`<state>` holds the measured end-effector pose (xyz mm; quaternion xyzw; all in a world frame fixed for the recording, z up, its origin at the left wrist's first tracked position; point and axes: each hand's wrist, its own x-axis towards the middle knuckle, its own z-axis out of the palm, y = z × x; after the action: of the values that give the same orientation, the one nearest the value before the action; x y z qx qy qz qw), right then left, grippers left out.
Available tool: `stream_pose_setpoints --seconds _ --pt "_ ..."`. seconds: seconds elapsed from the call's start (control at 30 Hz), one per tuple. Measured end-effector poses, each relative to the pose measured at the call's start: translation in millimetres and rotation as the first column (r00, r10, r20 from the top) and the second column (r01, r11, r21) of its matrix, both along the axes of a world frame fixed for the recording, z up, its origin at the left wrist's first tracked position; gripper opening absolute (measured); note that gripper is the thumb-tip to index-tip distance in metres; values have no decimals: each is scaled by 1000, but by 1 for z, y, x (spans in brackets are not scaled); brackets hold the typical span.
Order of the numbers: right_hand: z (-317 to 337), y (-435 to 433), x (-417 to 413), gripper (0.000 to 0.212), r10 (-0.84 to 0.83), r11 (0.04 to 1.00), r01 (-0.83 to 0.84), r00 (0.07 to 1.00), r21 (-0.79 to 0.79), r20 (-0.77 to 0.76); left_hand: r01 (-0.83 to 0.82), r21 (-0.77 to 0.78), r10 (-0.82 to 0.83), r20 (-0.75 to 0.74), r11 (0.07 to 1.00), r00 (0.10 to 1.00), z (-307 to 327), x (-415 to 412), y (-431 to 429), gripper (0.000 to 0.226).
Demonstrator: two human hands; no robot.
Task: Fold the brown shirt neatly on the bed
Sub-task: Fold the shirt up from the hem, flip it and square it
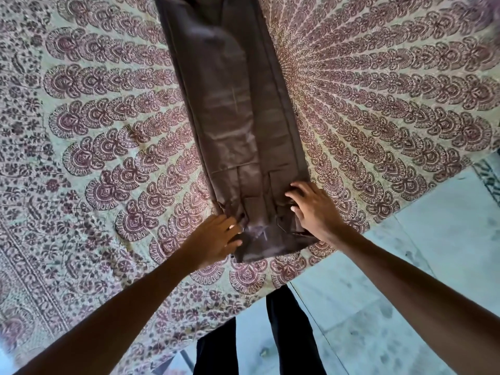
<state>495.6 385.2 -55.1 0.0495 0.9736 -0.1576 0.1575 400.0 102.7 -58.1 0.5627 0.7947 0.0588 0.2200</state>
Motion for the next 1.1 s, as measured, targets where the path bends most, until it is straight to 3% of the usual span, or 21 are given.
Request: stream_pose_setpoints --seconds 0.1,0.17,0.23,0.43,0.5,0.63,0.7,0.77,0.83,0.9,1.0,1.1 --pt "-2 -3 2 34 -15 1000 15 1000 7 -10 -83 -144 77 -45 986 996 -5 16 6 54" --pt "-2 -6 3 36 -18 999 18 1000 28 8 -135 -202 121 -82 970 989 -6 25 13 54" --pt "-2 -9 3 36 -19 998 18 1000 52 22 -201 -179 189 -85 963 978 -5 32 20 43" --pt "-1 -14 2 37 -32 996 30 999 82 31 -252 -164 255 1 954 967 -2 35 10 39" --pt "-1 -15 2 37 -37 997 35 999 70 26 -261 -153 267 20 953 964 -3 35 1 27" --pt "-3 -4 1 44 -18 1000 18 999 5 -30 -277 -15 276 142 961 951 -4 22 -16 19" --pt "-2 12 1 51 19 999 -17 998 30 -52 -249 47 241 130 967 962 -2 5 -21 19" --pt "0 31 4 56 109 991 -102 991 89 -81 -189 66 189 11 980 982 -3 -15 -26 38" --pt "0 49 8 59 271 957 -256 957 139 -105 -86 -31 82 -125 996 989 -6 -35 -33 58" --pt "-4 65 7 65 420 898 -403 904 179 -73 41 -131 -63 -171 991 983 -9 -49 -37 65" --pt "-8 80 -3 72 501 848 -492 866 197 3 216 -122 -234 -170 969 957 -15 -61 -32 61" --pt "-13 83 -16 61 604 787 -591 796 180 -28 304 -25 -305 -156 952 940 -28 -68 -29 33"
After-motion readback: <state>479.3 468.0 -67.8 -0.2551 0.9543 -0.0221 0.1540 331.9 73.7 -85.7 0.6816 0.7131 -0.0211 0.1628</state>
